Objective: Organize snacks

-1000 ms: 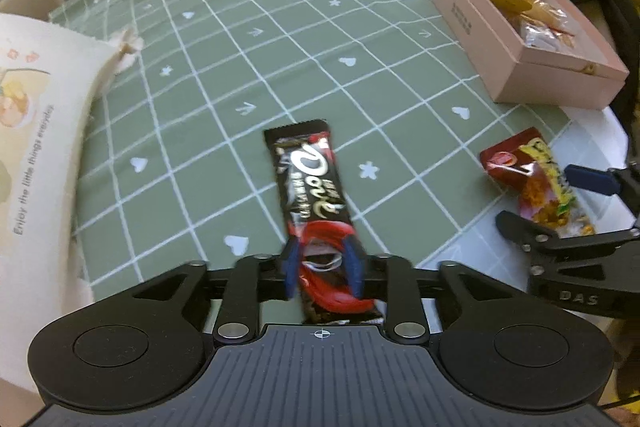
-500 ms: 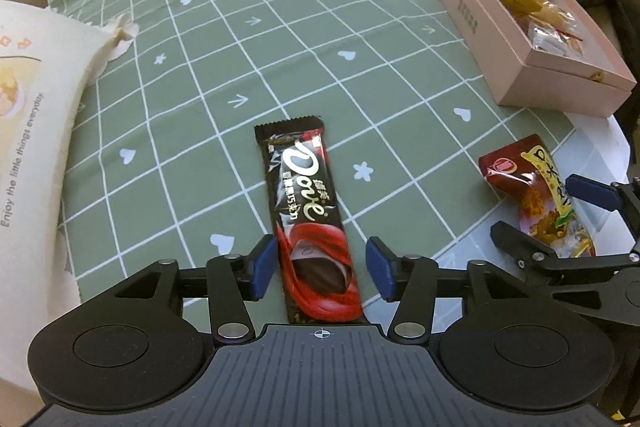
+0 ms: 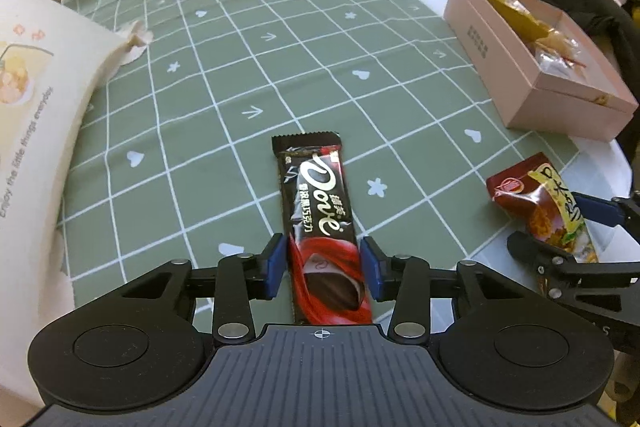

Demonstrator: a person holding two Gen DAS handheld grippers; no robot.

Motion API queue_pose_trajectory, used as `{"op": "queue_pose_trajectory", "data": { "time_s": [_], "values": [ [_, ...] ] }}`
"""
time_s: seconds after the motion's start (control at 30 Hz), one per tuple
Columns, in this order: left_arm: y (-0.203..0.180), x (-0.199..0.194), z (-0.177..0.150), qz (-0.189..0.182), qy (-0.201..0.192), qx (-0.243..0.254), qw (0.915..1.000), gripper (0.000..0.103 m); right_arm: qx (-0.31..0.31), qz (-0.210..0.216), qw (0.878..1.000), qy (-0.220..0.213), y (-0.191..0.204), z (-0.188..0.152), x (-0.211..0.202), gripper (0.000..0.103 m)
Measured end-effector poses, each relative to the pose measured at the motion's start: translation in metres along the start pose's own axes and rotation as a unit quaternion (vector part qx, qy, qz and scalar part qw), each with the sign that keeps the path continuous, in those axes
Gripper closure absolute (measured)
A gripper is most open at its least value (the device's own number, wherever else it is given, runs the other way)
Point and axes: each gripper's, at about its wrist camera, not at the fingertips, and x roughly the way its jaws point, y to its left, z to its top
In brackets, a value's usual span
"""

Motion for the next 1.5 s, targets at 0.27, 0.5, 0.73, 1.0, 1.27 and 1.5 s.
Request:
{"op": "queue_pose_trajectory", "data": {
  "time_s": [0.27, 0.5, 0.73, 1.0, 1.27, 1.5],
  "values": [
    [-0.001, -0.022, -0.014, -0.02, -0.02, 0.02, 0.9994, 0.059, -0.002, 0.009, 1.0, -0.006, -0.003, 0.003, -0.018, 0.037],
    [-0.017, -0.041, -0.024, -0.058, -0.025, 0.029, 0.9976, 0.059, -0.001, 0.022, 1.0, -0.017, -0.008, 0.004, -0.038, 0.039],
    [-0.032, -0.058, -0.016, -0.08, -0.046, 0.044, 0.9947, 0.059, 0.029, 0.001, 0.999, -0.036, -0.031, 0.003, -0.062, 0.039],
    [-0.042, -0.077, -0.007, -0.1, -0.063, 0.062, 0.991, 0.059, 0.053, -0.013, 0.997, -0.054, -0.044, 0.001, -0.076, 0.039],
    [-0.057, -0.114, 0.014, -0.168, -0.1, 0.076, 0.9778, 0.097, 0.064, -0.032, 0.995, -0.075, -0.046, 0.006, -0.1, 0.039],
    [-0.085, -0.16, 0.091, -0.198, -0.232, 0.11, 0.9461, 0.093, 0.069, -0.095, 0.967, -0.225, -0.079, 0.079, -0.188, 0.039]
  ]
}}
